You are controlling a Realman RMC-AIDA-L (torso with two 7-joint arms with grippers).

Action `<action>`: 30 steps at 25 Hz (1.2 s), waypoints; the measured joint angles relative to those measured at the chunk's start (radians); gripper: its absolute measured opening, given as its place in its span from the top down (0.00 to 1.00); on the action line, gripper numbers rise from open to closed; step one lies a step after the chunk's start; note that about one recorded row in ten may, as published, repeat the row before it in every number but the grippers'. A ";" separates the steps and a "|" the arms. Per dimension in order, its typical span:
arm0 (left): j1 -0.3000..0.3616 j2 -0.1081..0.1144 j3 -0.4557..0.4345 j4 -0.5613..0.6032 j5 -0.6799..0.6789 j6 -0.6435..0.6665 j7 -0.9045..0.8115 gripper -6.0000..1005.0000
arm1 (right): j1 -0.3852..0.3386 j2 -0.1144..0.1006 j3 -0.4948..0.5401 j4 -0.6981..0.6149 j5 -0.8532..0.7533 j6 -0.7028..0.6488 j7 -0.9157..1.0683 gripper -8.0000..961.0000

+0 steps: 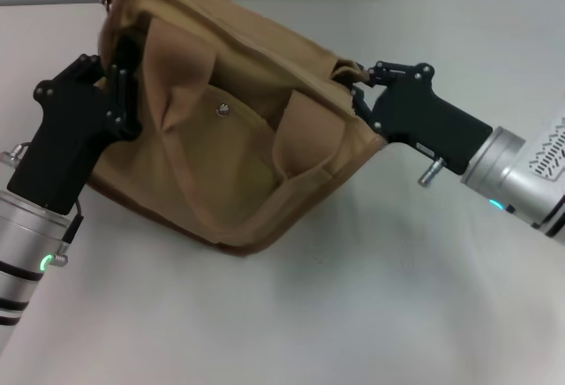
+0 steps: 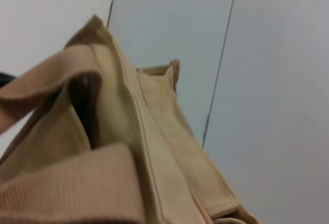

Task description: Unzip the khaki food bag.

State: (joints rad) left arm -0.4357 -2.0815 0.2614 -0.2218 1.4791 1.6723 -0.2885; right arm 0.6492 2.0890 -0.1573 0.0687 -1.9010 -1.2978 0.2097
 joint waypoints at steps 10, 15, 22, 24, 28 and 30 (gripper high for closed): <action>-0.027 0.000 0.046 -0.026 0.002 -0.024 -0.041 0.93 | 0.143 -0.004 0.121 -0.051 0.004 0.038 0.189 0.96; -0.067 0.003 0.078 -0.010 0.023 -0.103 -0.191 0.93 | 0.208 -0.006 0.186 -0.153 0.005 0.080 0.456 0.96; -0.020 0.007 0.081 0.085 0.026 -0.072 -0.342 0.73 | 0.159 -0.007 0.181 -0.206 0.002 0.059 0.585 0.96; -0.010 0.007 0.082 0.102 0.026 -0.059 -0.368 0.67 | 0.110 -0.007 0.190 -0.206 0.017 0.018 0.588 0.88; 0.049 0.012 0.150 0.241 0.041 0.069 -0.490 0.55 | 0.024 -0.013 0.192 -0.226 0.057 -0.093 0.635 0.72; 0.079 0.015 0.217 0.331 0.053 0.147 -0.543 0.47 | -0.031 -0.020 0.180 -0.262 0.059 -0.196 0.707 0.62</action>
State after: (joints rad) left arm -0.3566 -2.0661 0.4782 0.1094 1.5320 1.8190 -0.8311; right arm 0.6184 2.0693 0.0231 -0.1931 -1.8421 -1.4940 0.9167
